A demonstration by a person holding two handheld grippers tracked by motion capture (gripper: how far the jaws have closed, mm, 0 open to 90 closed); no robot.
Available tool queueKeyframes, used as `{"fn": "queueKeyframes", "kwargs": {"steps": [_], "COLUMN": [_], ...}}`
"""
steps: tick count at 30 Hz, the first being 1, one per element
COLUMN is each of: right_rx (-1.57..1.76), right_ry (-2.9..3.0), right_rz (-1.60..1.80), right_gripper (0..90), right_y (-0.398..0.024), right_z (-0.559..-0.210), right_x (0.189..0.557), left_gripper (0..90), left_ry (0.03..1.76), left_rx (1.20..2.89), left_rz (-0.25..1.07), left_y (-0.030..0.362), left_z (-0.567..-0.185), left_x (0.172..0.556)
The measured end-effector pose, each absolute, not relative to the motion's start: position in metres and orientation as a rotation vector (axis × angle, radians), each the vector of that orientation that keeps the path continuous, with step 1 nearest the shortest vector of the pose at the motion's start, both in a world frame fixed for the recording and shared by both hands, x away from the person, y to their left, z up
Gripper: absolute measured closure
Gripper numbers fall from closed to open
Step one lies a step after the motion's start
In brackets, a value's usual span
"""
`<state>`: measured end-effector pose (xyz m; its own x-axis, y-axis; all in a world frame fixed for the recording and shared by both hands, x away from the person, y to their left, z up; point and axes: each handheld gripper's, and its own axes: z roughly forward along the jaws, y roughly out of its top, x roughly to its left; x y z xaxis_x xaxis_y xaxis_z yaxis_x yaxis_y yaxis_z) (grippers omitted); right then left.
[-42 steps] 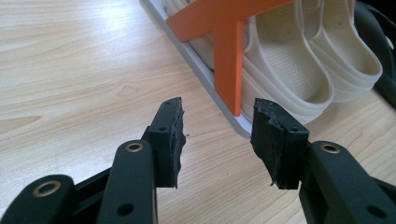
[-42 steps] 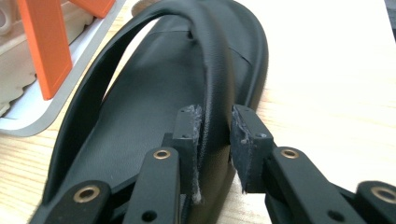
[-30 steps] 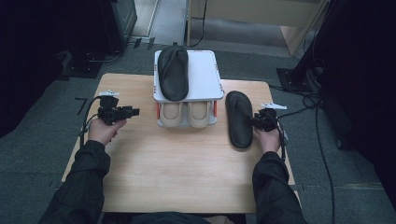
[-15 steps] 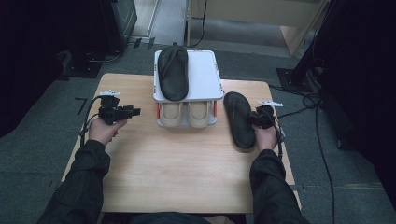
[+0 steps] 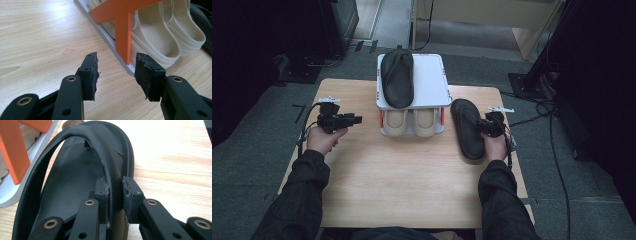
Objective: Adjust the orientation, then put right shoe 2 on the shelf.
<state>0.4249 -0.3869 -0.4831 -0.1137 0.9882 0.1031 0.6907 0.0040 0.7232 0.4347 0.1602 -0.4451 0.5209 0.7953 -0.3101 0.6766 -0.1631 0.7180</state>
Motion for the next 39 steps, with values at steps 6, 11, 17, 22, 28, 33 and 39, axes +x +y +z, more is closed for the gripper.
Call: {"fn": "queueKeyframes", "kwargs": {"steps": [6,11,17,22,28,33,39], "right_rx": [1.737,1.752,1.745,1.748,1.720,1.739,1.745], "right_ry": [1.844,1.839,1.827,1.832,1.849,1.843,1.817], "right_rz": [0.912,0.948,0.957,0.931,0.895,0.886,0.912], "right_gripper": [76.7,76.9,77.0,76.9,77.0,77.1,77.1], "right_y": [-0.384,-0.381,-0.381,-0.382,-0.378,-0.376,-0.380], "right_z": [-0.479,-0.475,-0.467,-0.456,-0.435,-0.419,-0.398], "right_x": [0.424,0.423,0.424,0.430,0.437,0.442,0.446], "left_gripper": [53.4,52.9,50.8,50.2,49.8,46.3,45.3], "left_ry": [1.211,1.199,1.167,1.144,1.137,1.149,1.141], "left_rx": [1.885,1.891,1.911,1.907,1.899,1.888,1.902], "left_rz": [0.171,0.154,0.151,0.155,0.149,0.114,0.120], "left_y": [0.161,0.160,0.157,0.155,0.155,0.154,0.153], "left_z": [-0.445,-0.447,-0.449,-0.448,-0.449,-0.448,-0.448], "left_x": [0.435,0.436,0.436,0.438,0.438,0.438,0.438]}}
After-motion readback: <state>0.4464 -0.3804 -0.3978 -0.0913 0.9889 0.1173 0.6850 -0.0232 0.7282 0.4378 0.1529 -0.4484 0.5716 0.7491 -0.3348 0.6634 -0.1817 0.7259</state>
